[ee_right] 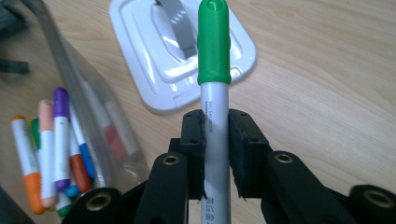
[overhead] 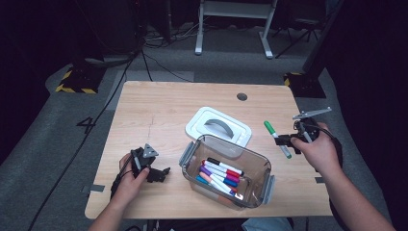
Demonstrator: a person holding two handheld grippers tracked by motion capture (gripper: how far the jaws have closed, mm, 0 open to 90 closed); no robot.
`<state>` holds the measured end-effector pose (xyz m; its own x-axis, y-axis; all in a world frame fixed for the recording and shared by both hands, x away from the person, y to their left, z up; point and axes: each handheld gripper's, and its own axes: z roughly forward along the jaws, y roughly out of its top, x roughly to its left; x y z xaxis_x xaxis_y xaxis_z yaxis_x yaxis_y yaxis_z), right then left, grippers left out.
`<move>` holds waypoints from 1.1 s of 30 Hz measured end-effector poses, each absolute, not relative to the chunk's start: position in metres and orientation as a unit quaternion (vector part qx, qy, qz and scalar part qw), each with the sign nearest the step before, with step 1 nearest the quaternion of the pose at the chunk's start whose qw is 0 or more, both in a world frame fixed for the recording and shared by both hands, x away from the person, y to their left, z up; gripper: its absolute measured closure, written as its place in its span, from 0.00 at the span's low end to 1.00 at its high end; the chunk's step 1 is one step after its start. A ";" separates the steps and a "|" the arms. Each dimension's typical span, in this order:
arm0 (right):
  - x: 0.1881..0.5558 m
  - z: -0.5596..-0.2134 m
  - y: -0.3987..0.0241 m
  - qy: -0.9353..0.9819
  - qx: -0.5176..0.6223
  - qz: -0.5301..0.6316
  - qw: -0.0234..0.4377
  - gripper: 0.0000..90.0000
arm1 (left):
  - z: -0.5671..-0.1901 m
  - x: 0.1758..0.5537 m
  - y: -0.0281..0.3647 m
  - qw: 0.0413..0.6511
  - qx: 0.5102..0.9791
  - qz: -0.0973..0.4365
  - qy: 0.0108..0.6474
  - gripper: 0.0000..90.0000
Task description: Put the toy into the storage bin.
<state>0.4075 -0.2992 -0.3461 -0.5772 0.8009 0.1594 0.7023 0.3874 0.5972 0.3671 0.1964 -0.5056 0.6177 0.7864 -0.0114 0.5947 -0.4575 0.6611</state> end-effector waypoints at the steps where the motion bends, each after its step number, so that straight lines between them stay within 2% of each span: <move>1: 0.405 -0.340 -0.295 0.829 0.445 0.332 0.071 0.86 | -0.506 0.367 0.196 0.320 0.840 0.150 0.411 0.00; 10: 0.394 -0.324 -0.274 0.838 0.405 0.362 0.054 0.86 | -0.506 0.367 0.196 0.320 0.841 0.150 0.411 0.00; 19: 0.374 -0.314 -0.233 0.863 0.346 0.368 0.023 0.86 | -0.506 0.367 0.196 0.320 0.841 0.149 0.411 0.00; 28: 0.367 -0.324 -0.195 0.887 0.301 0.349 -0.013 0.86 | -0.506 0.367 0.196 0.322 0.840 0.149 0.410 0.00; 33: 0.365 -0.341 -0.168 0.903 0.279 0.324 -0.040 0.86 | -0.506 0.367 0.197 0.321 0.841 0.149 0.409 0.00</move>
<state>0.3646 -0.1675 -0.3411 -0.8413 0.4778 0.2527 0.5295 0.6345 0.5631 0.3674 0.1966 -0.5058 0.6204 0.7842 -0.0120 0.5922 -0.4583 0.6628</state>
